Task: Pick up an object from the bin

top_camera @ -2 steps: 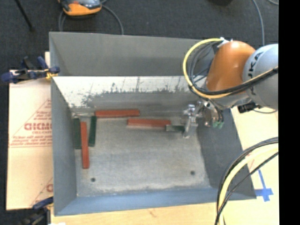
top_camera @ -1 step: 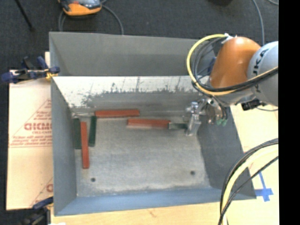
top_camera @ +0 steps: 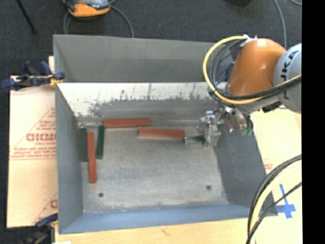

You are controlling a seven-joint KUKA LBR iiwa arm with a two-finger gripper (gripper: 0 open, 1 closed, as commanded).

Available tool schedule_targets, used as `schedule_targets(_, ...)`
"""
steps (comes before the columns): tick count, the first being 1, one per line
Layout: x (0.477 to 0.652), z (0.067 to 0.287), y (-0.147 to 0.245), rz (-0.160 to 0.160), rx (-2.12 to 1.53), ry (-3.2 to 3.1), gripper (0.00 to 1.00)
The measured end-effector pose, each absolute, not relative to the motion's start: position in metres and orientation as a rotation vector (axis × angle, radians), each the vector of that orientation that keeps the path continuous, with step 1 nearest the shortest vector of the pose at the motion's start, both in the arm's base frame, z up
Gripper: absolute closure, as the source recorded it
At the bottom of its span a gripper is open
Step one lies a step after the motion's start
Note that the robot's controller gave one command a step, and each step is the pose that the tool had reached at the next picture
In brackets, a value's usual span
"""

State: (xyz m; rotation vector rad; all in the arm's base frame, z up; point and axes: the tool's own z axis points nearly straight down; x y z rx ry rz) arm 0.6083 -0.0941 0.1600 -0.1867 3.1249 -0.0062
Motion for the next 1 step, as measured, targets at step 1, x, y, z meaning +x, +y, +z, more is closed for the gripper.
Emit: schedule_targets(1, 0.5799, 0.2683, -0.1213, -0.001, -0.381, 3.113, 1.0)
